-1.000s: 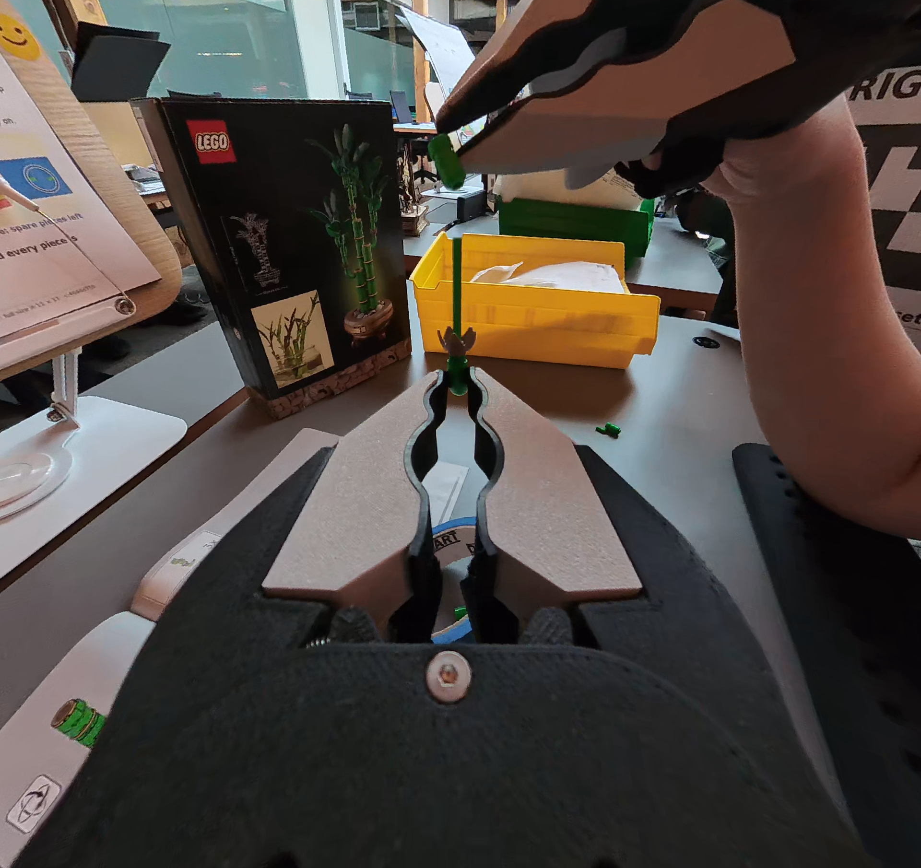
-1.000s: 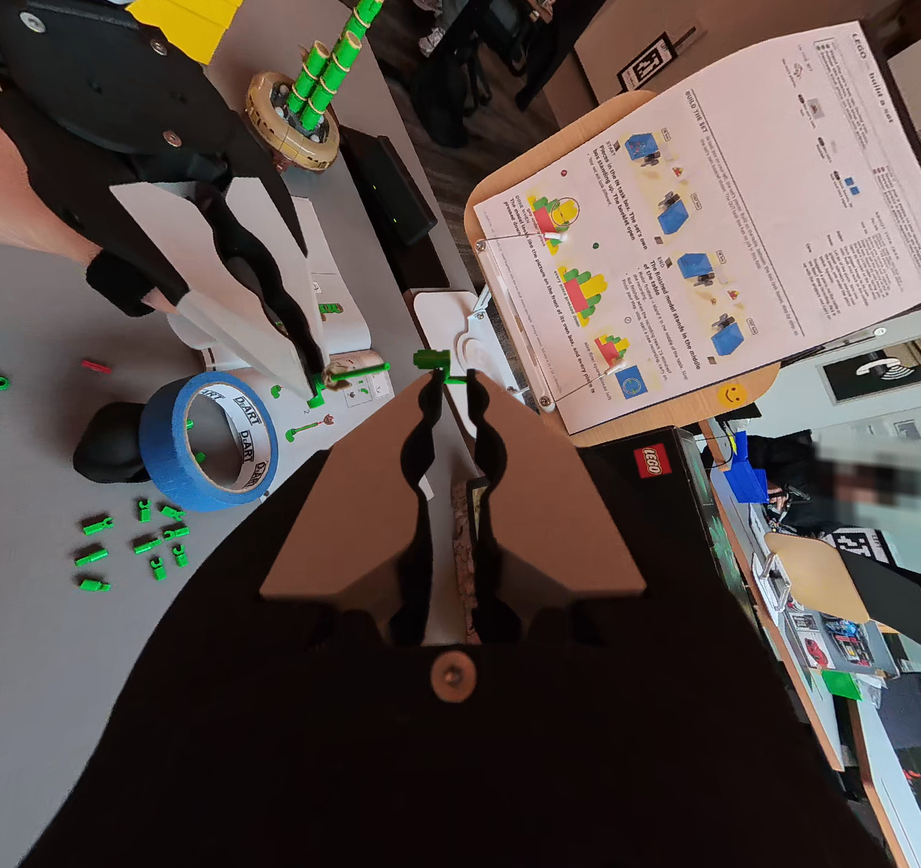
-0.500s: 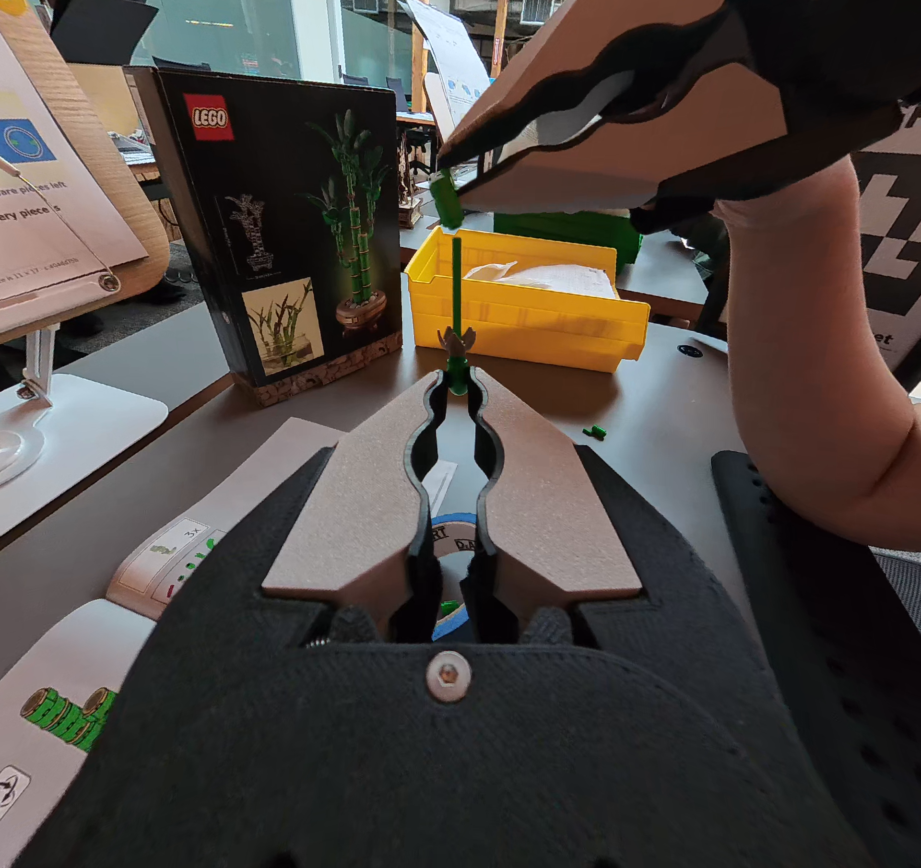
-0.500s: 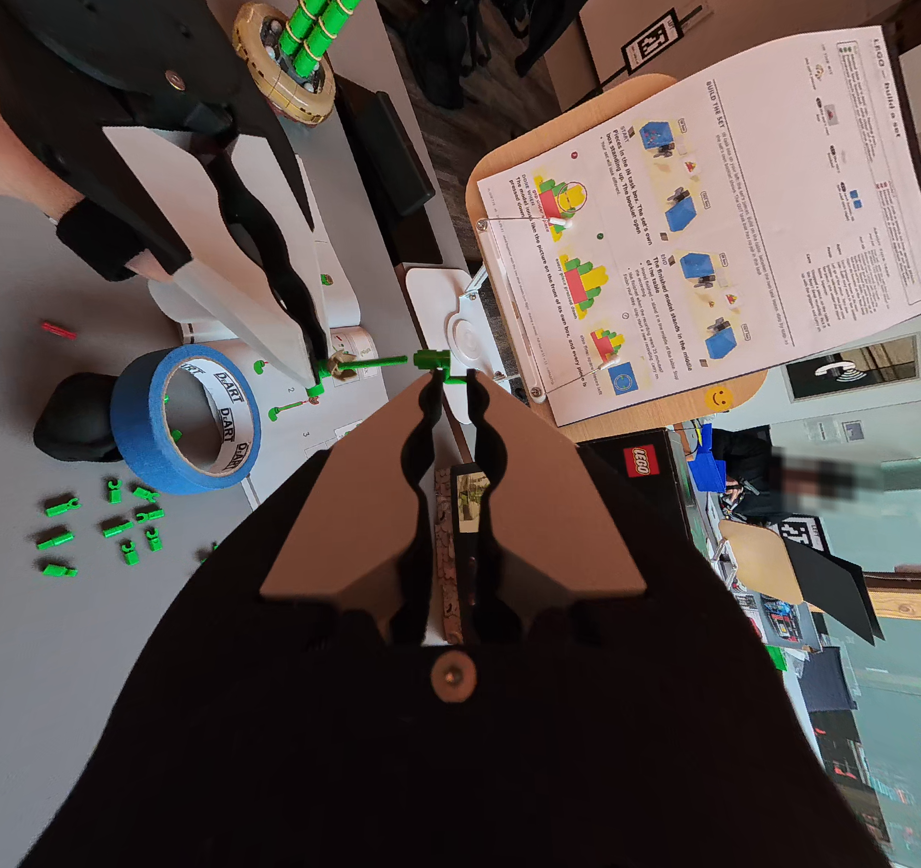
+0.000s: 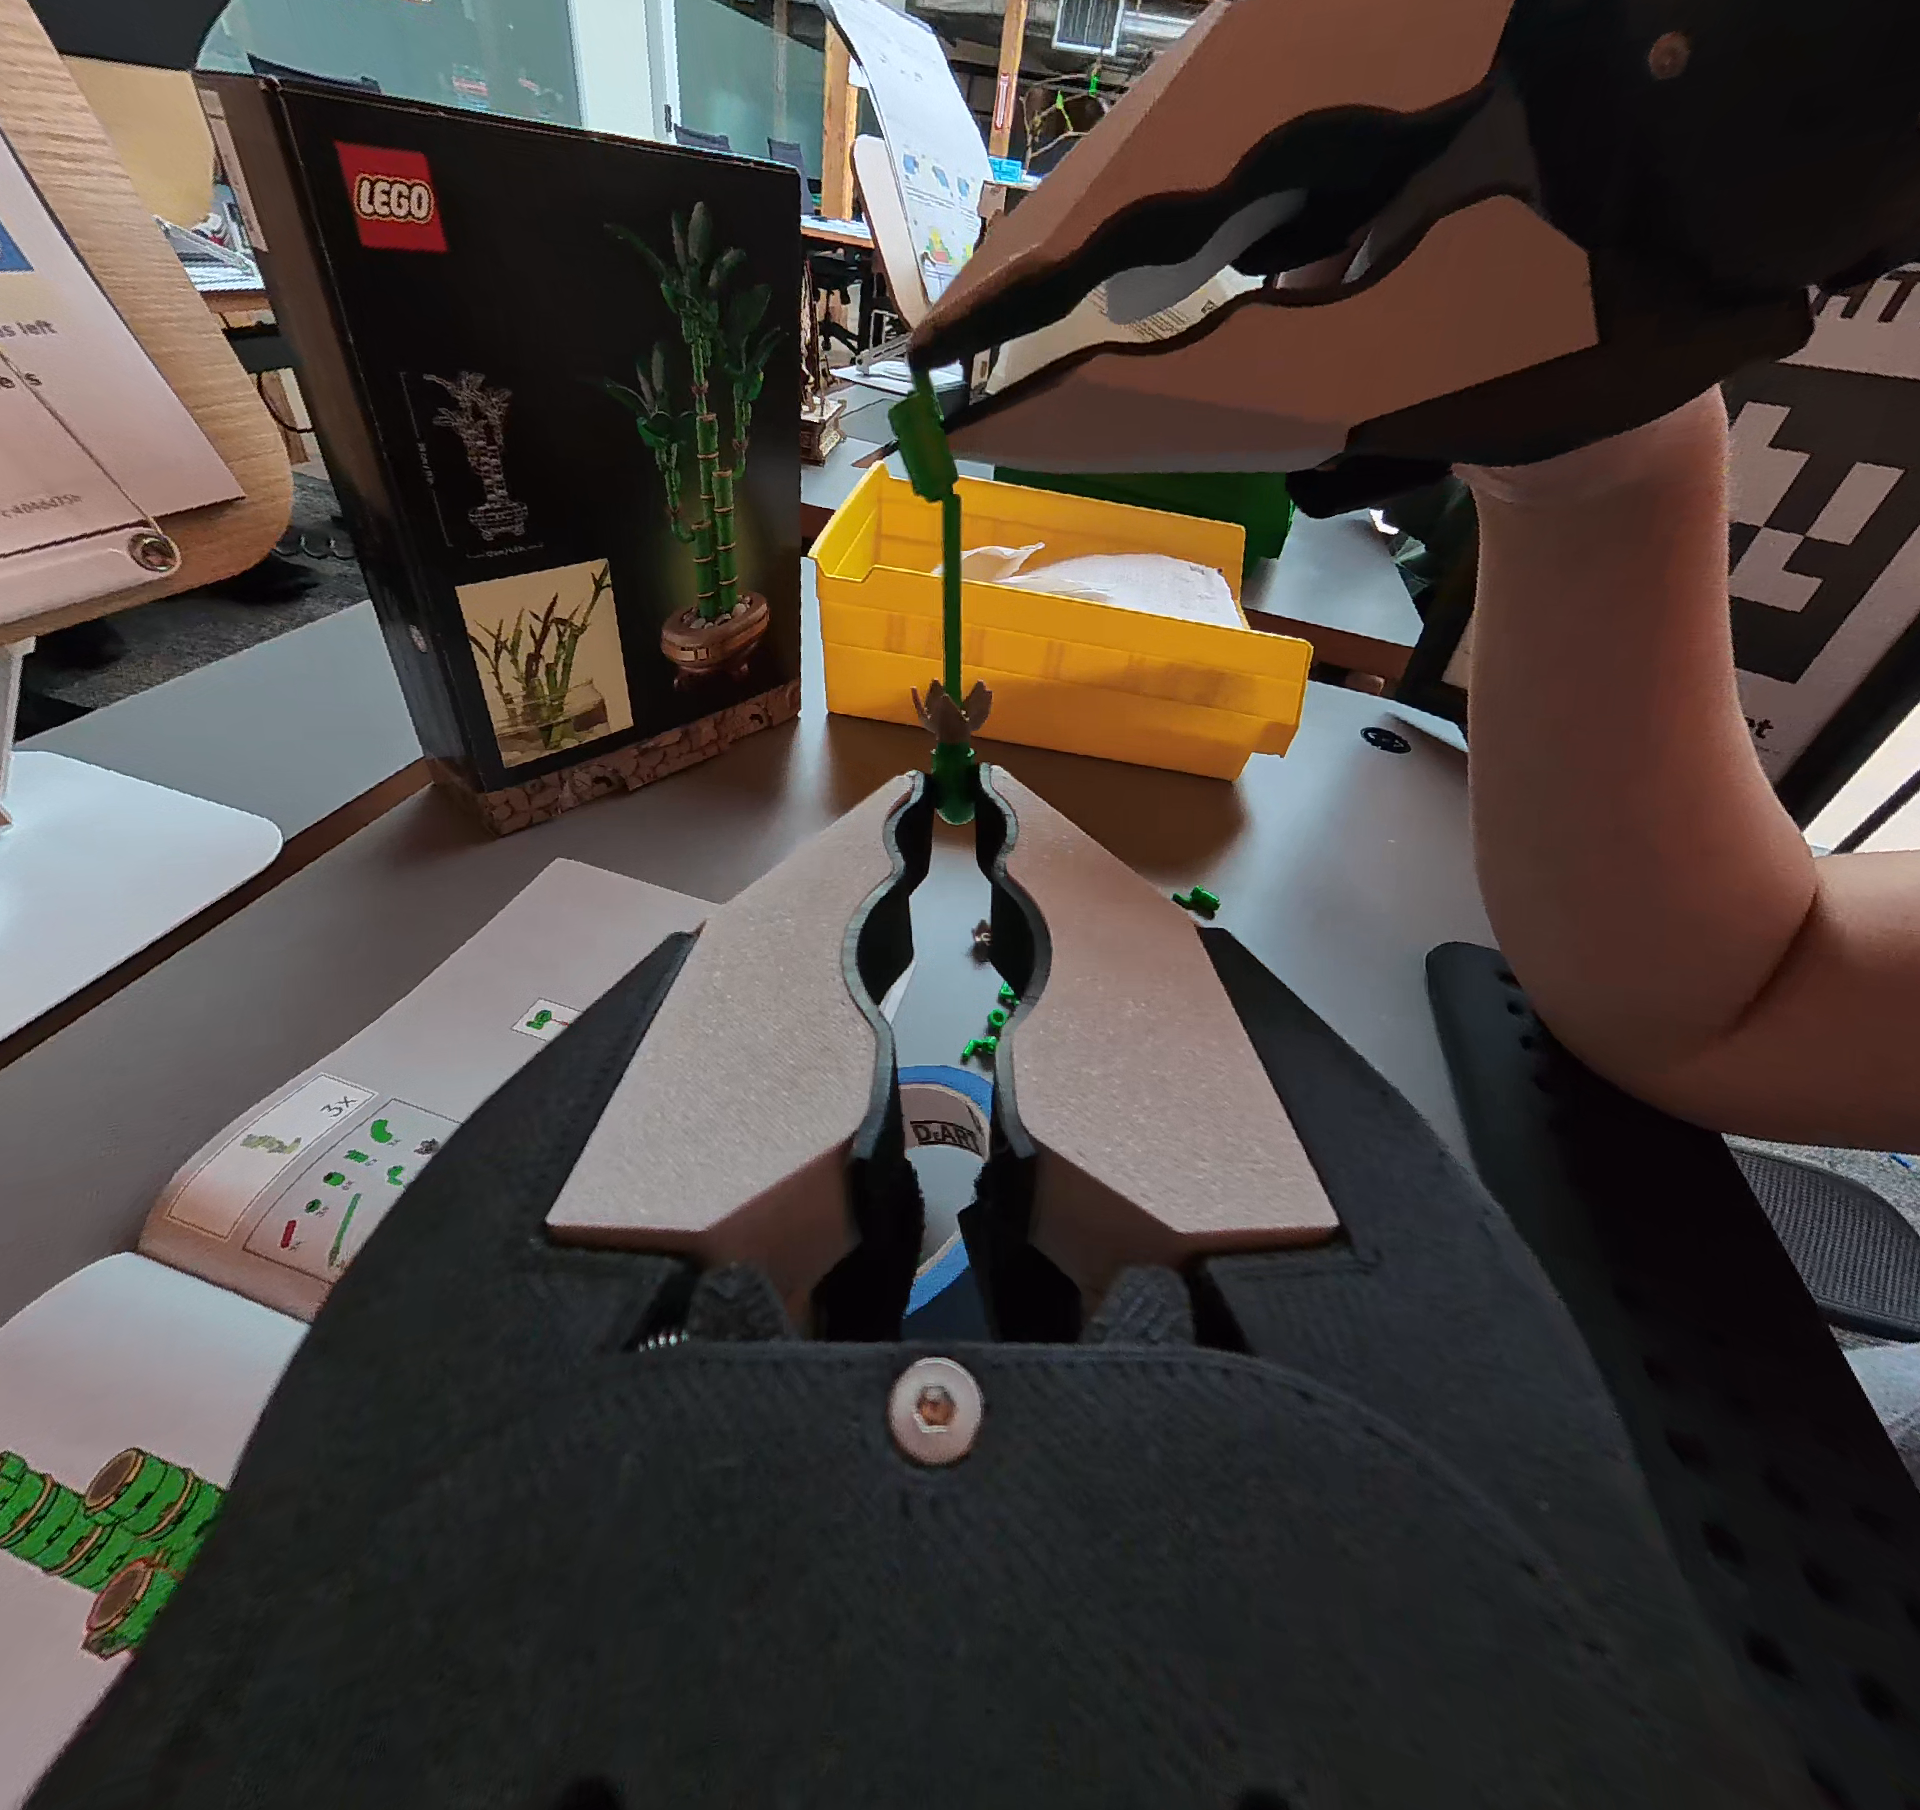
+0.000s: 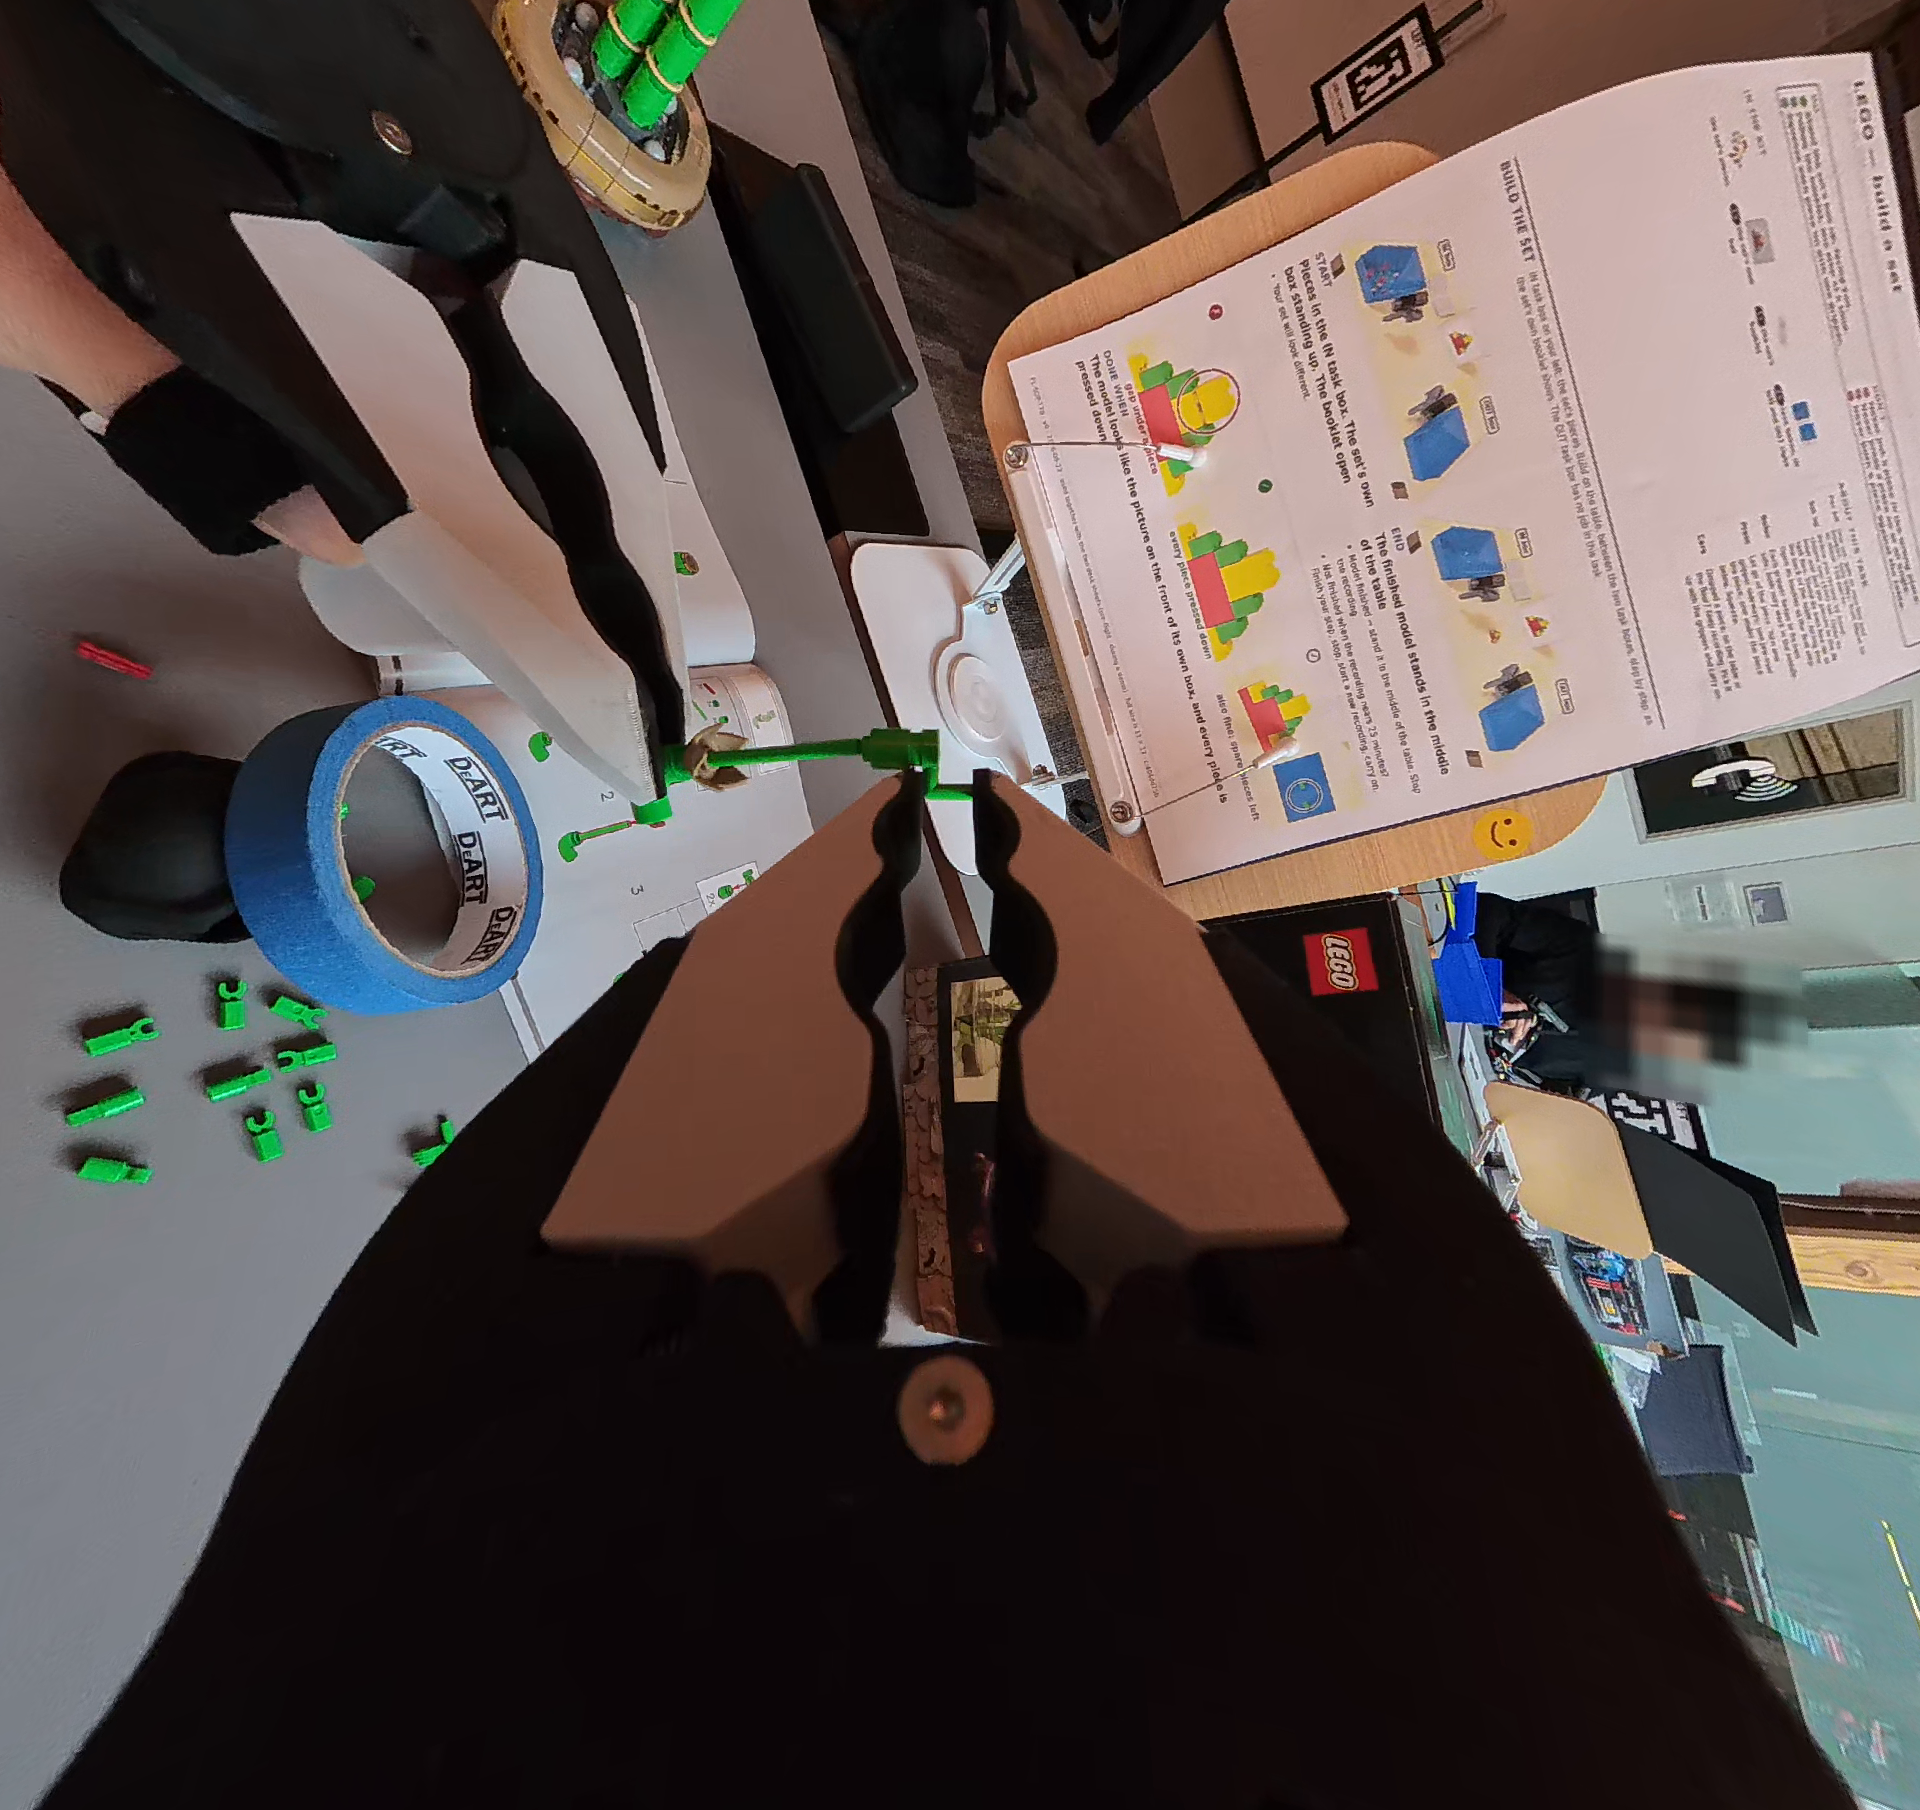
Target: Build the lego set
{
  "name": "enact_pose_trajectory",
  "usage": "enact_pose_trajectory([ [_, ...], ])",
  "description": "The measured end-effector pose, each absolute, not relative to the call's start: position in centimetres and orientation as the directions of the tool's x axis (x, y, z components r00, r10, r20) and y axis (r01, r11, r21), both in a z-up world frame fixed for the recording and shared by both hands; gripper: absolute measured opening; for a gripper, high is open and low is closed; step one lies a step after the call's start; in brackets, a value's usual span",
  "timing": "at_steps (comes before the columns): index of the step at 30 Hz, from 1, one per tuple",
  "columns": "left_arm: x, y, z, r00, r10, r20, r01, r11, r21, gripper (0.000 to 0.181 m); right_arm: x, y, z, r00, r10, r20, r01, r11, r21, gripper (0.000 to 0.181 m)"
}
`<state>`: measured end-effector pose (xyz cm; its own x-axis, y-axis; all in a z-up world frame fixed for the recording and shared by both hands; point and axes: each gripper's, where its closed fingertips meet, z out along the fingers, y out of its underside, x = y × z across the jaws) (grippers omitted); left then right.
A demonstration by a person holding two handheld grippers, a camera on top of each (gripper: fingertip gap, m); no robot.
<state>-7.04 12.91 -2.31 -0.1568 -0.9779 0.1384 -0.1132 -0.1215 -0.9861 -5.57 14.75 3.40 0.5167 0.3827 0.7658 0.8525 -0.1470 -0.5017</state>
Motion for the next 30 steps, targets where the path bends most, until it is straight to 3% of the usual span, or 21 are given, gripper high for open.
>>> enact_pose_trajectory([
  [13,-7.1,13.0,-2.6,-0.180,-0.958,0.223,-0.137,-0.201,-0.970,0.005,-5.7,14.8,3.2,0.511,0.386,0.768,0.856,-0.145,-0.496,0.008],
  [20,-7.2,13.3,-3.1,-0.165,-0.952,0.259,-0.175,-0.230,-0.957,0.005,-5.6,15.1,2.7,0.460,0.377,0.804,0.887,-0.152,-0.436,0.007],
  [30,-7.1,14.1,-4.4,-0.084,-0.980,0.182,-0.247,-0.156,-0.956,0.005,-5.2,15.7,1.3,0.425,0.396,0.814,0.905,-0.186,-0.382,0.007],
])
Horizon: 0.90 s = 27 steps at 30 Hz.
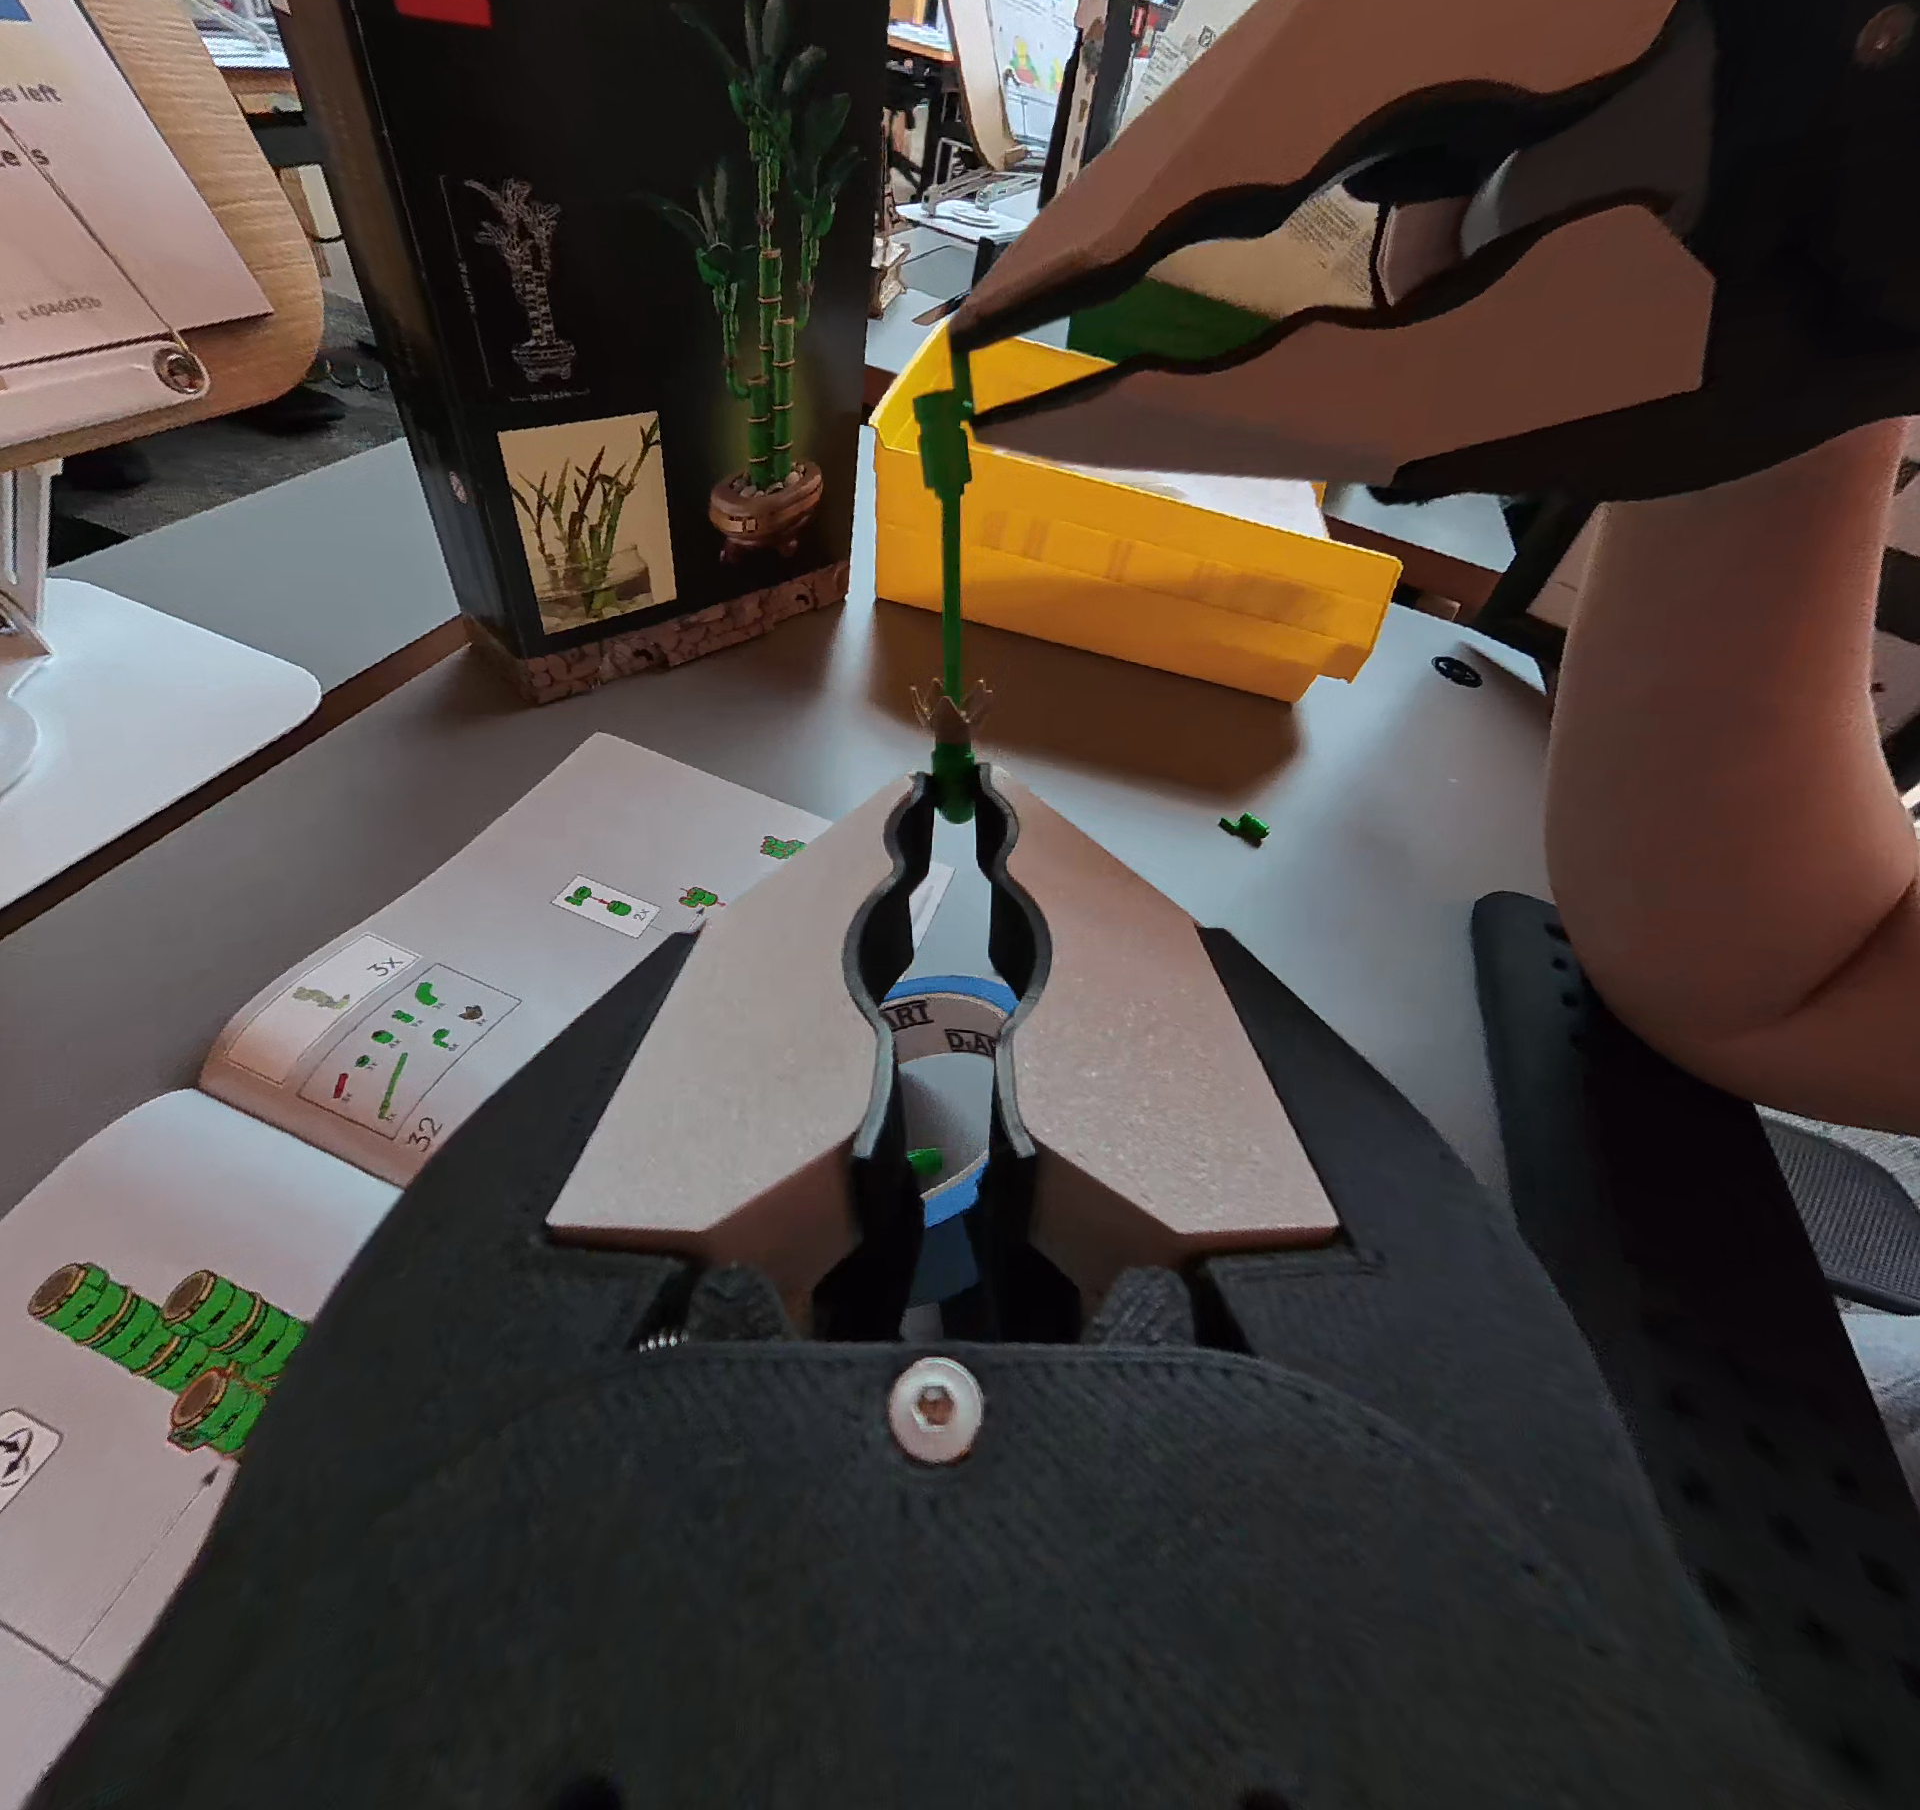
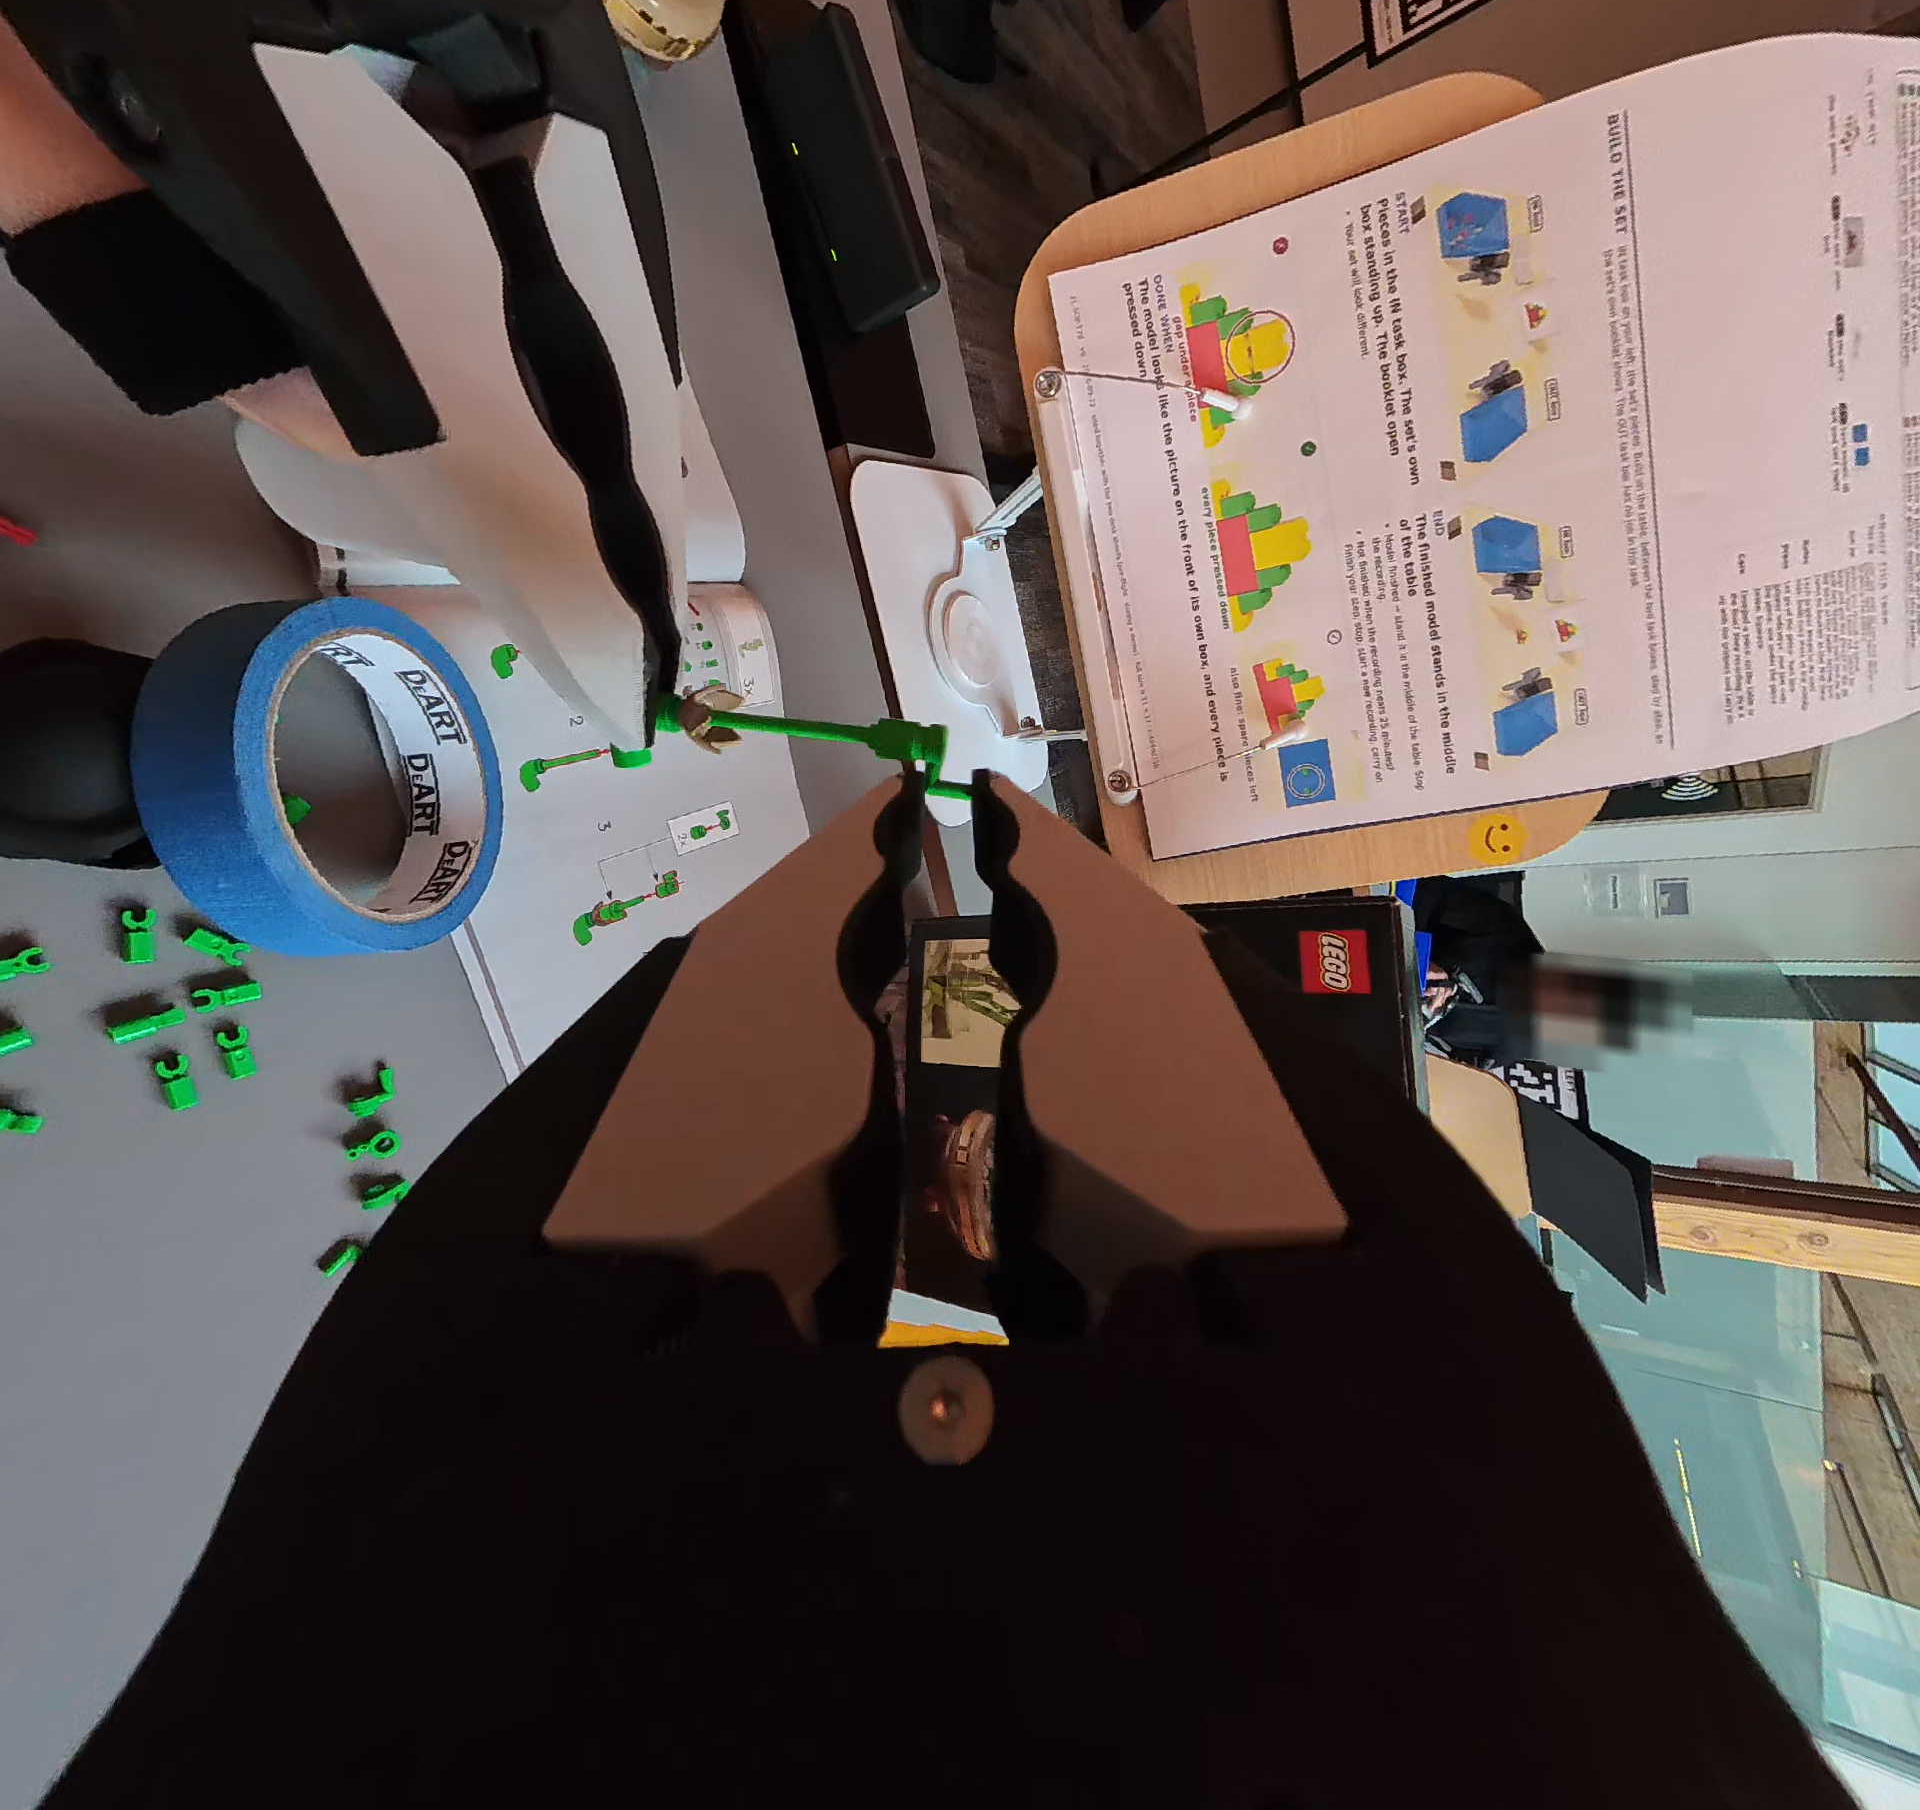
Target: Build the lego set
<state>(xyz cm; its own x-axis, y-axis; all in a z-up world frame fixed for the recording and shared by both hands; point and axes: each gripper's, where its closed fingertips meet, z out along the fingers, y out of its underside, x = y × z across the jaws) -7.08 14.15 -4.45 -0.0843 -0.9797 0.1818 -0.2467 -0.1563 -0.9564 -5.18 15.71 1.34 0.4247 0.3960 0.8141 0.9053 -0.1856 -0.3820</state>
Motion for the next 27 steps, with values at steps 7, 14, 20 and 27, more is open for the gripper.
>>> enact_pose_trajectory([
  [7,-7.2,14.3,-4.9,-0.061,-0.991,0.121,-0.298,-0.097,-0.950,0.006,-5.1,15.4,0.9,0.401,0.422,0.813,0.916,-0.168,-0.365,0.007],
  [14,-7.2,14.0,-5.6,-0.073,-0.974,0.215,-0.352,-0.176,-0.919,0.006,-5.2,15.6,0.3,0.345,0.429,0.834,0.938,-0.149,-0.312,0.006],
  [20,-7.4,14.1,-5.2,-0.093,-0.938,0.333,-0.332,-0.286,-0.899,0.005,-5.2,15.6,-0.3,0.353,0.455,0.817,0.935,-0.143,-0.325,0.000],
  [27,-7.6,14.1,-5.0,-0.106,-0.946,0.307,-0.329,-0.258,-0.908,0.006,-5.4,15.9,-0.3,0.372,0.455,0.809,0.926,-0.128,-0.355,0.000],
])
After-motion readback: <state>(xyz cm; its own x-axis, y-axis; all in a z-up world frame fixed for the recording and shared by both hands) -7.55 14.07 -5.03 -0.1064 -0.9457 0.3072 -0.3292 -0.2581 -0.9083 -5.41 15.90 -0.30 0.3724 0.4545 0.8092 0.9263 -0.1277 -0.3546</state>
